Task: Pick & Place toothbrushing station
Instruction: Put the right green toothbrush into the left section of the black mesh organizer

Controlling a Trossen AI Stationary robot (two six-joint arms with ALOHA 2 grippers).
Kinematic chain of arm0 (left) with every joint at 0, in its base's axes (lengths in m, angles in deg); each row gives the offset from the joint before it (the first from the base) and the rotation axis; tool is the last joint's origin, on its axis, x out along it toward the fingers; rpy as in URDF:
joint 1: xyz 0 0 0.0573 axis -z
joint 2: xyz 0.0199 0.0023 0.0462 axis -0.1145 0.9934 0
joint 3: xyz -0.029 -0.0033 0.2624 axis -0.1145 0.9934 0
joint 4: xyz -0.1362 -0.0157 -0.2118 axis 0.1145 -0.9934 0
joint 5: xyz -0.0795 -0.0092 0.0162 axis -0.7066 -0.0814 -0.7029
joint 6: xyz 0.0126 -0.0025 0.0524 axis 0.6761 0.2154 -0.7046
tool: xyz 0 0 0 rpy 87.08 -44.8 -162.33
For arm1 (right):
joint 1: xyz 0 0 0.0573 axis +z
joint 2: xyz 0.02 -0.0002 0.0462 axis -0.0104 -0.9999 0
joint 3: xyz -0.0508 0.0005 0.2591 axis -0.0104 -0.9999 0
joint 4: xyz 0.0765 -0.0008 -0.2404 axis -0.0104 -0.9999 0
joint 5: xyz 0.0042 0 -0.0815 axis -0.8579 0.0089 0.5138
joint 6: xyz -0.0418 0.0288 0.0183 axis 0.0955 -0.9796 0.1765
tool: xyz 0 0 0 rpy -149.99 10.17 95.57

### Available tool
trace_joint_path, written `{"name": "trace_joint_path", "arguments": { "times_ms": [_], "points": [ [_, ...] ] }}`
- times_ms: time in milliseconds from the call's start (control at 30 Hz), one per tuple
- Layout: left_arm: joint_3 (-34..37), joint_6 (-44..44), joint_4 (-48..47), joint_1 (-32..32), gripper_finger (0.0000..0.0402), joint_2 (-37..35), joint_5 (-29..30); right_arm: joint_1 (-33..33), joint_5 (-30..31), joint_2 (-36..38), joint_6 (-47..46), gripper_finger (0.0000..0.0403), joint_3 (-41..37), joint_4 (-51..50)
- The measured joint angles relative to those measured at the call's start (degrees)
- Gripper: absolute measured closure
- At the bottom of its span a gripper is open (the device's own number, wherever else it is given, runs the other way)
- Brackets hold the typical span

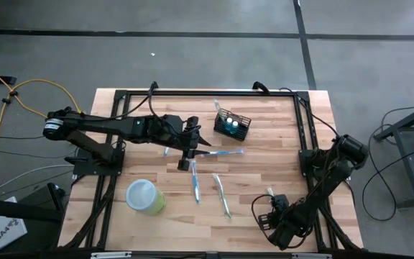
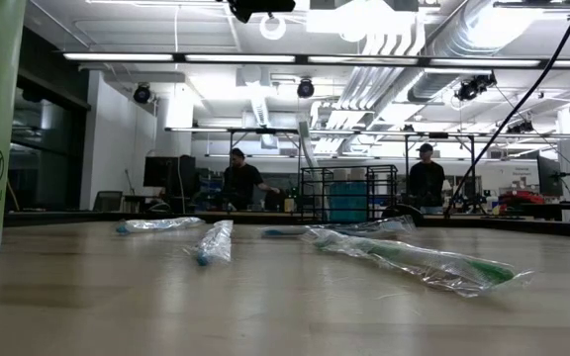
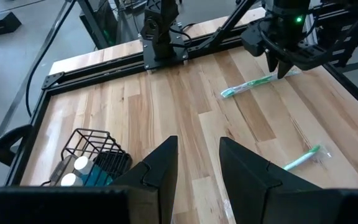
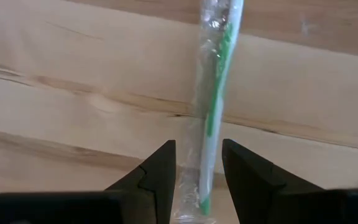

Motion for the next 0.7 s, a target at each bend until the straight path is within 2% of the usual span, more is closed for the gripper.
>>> {"name": "trace_joint_path", "arguments": {
  "times_ms": [267, 467, 567, 700],
  "points": [
    [0.0, 0.0, 0.0, 0.0, 0.0288, 0.0, 0.0, 0.0, -4.1, -3.6, -0.1, 0.0281, 0.0, 0.5],
    [-0.1, 0.0, 0.0, 0.0, 0.0288, 0.0, 0.0, 0.0, -4.1, -4.4, 0.0, 0.0283, 0.2, 1.5],
    [-0.1, 0.0, 0.0, 0.0, 0.0288, 0.0, 0.0, 0.0, -4.0, -4.4, 0.0, 0.03, 0.2, 1.6],
    [-0.1, 0.0, 0.0, 0.0, 0.0288, 0.0, 0.1, 0.0, -4.0, -4.5, 0.4, 0.0342, 0.1, 1.9]
  ]
}}
